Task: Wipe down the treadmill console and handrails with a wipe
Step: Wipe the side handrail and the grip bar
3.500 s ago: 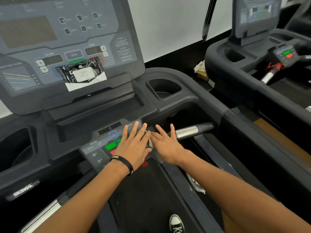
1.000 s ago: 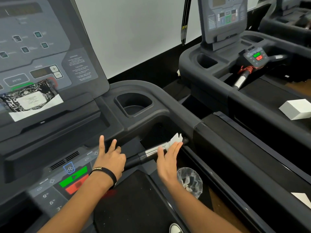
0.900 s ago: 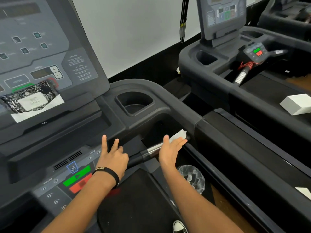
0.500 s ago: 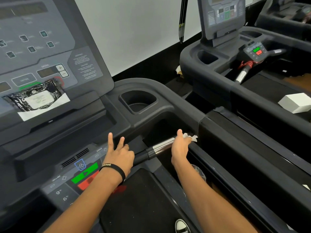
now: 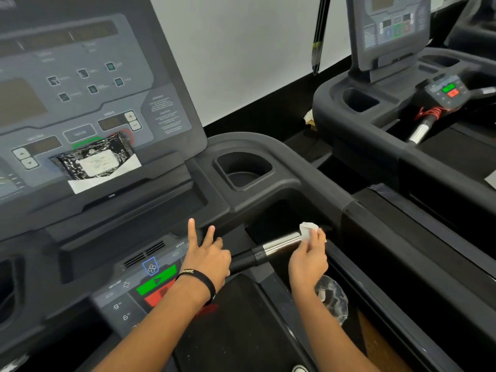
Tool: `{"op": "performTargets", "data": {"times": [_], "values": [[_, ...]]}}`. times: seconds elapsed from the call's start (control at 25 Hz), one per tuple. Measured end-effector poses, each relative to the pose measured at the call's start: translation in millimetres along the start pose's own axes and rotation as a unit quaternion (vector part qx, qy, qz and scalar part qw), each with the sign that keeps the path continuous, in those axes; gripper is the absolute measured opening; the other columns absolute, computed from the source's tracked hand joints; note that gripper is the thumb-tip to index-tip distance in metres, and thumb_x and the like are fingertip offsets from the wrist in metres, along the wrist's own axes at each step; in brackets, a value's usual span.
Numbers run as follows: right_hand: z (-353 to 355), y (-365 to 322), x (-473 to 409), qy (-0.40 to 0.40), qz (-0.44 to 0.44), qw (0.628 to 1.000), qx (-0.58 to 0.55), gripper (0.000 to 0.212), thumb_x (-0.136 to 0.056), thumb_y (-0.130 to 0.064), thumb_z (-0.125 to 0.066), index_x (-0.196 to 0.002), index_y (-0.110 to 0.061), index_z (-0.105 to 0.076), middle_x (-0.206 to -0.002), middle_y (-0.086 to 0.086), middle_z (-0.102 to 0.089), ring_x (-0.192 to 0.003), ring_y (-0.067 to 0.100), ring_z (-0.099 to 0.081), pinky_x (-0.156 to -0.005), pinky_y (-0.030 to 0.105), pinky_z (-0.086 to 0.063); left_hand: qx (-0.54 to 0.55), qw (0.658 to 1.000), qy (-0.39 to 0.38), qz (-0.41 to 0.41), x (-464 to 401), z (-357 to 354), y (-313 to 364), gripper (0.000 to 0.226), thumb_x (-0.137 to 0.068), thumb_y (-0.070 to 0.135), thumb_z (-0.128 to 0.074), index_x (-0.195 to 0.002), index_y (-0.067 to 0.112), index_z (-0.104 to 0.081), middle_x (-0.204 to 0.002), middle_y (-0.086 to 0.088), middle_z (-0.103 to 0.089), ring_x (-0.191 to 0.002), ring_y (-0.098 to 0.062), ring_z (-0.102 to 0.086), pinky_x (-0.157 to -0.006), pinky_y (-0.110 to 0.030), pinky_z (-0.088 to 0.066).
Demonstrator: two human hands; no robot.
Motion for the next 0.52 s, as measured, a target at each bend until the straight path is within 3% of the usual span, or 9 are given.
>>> {"op": "performTargets", "data": {"times": [0.08,0.16,0.24,0.28,0.32,0.4,0.52], "values": [[-5,-2,-3,-0.081,0.087,0.990,0.078,0.044,-0.104,-0.021,-0.045,-0.148,-0.021,-0.044,-0.155,-0.001,-0.039,-0.140,0.021,-0.040,-0.115,0.047,-0.036,-0.022,1.000,0.019,-0.009,4,3,-2,0.038,-0.096,0.048,-0.044,-0.122,0.025,-0.061,-0.154,-0.008,-0.033,-0.149,-0.034,-0.002,-0.095,-0.077,0.022],[-4,-19,-7,-0.134,0.176,0.969,0.114,0.043,-0.103,-0.024,-0.047,-0.146,-0.019,-0.044,-0.149,-0.001,-0.041,-0.141,0.018,-0.034,-0.116,0.047,-0.033,-0.030,0.999,0.045,-0.005,11,5,-7,0.042,-0.098,0.050,-0.037,-0.126,0.028,-0.059,-0.158,-0.008,-0.024,-0.149,-0.032,0.003,-0.095,-0.077,0.021],[-17,-50,22,-0.213,0.309,0.915,0.149,0.034,-0.100,-0.024,-0.048,-0.134,-0.026,-0.050,-0.131,-0.005,-0.048,-0.128,0.018,-0.043,-0.109,0.046,-0.036,-0.018,0.997,0.068,0.016,22,4,-15,0.044,-0.098,0.051,-0.036,-0.130,0.029,-0.057,-0.160,-0.007,-0.021,-0.149,-0.028,0.004,-0.097,-0.077,0.018],[-32,-59,50,-0.269,0.357,0.878,0.172,0.037,-0.100,-0.028,-0.045,-0.137,-0.027,-0.049,-0.136,-0.003,-0.049,-0.134,0.019,-0.040,-0.115,0.047,-0.030,-0.003,0.996,0.083,0.028,26,5,-21,0.043,-0.096,0.052,-0.042,-0.129,0.029,-0.058,-0.158,-0.007,-0.025,-0.149,-0.027,-0.001,-0.100,-0.078,0.013],[-49,-64,84,-0.331,0.383,0.842,0.185,0.046,-0.100,-0.034,-0.040,-0.145,-0.024,-0.045,-0.149,0.000,-0.045,-0.146,0.019,-0.029,-0.123,0.046,-0.016,0.018,0.995,0.087,0.044,30,3,-26,0.044,-0.090,0.052,-0.052,-0.125,0.028,-0.062,-0.155,-0.008,-0.033,-0.148,-0.026,-0.011,-0.102,-0.078,0.004],[-76,-67,145,-0.418,0.399,0.793,0.194,0.059,-0.101,-0.038,-0.034,-0.157,-0.019,-0.028,-0.165,-0.003,-0.021,-0.154,0.009,0.000,-0.125,0.038,0.007,0.078,0.990,0.090,0.077,35,-1,-37,0.053,-0.074,0.053,-0.072,-0.118,0.024,-0.067,-0.147,-0.008,-0.045,-0.142,-0.028,-0.032,-0.103,-0.077,-0.017],[-88,-78,180,-0.448,0.409,0.771,0.192,0.065,-0.101,-0.029,-0.038,-0.160,-0.018,-0.013,-0.167,-0.005,-0.007,-0.152,0.005,0.011,-0.124,0.036,0.010,0.126,0.979,0.109,0.114,43,-4,-48,0.068,-0.073,0.055,-0.071,-0.131,0.022,-0.059,-0.154,-0.004,-0.035,-0.140,-0.027,-0.035,-0.106,-0.068,-0.027]]}}
Point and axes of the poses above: each hand's wrist, its own x-axis away from the middle knuckle, its own z-axis out of the back of the hand, y = z × x, the point moved 10 cm from there along -x, towards the middle knuckle
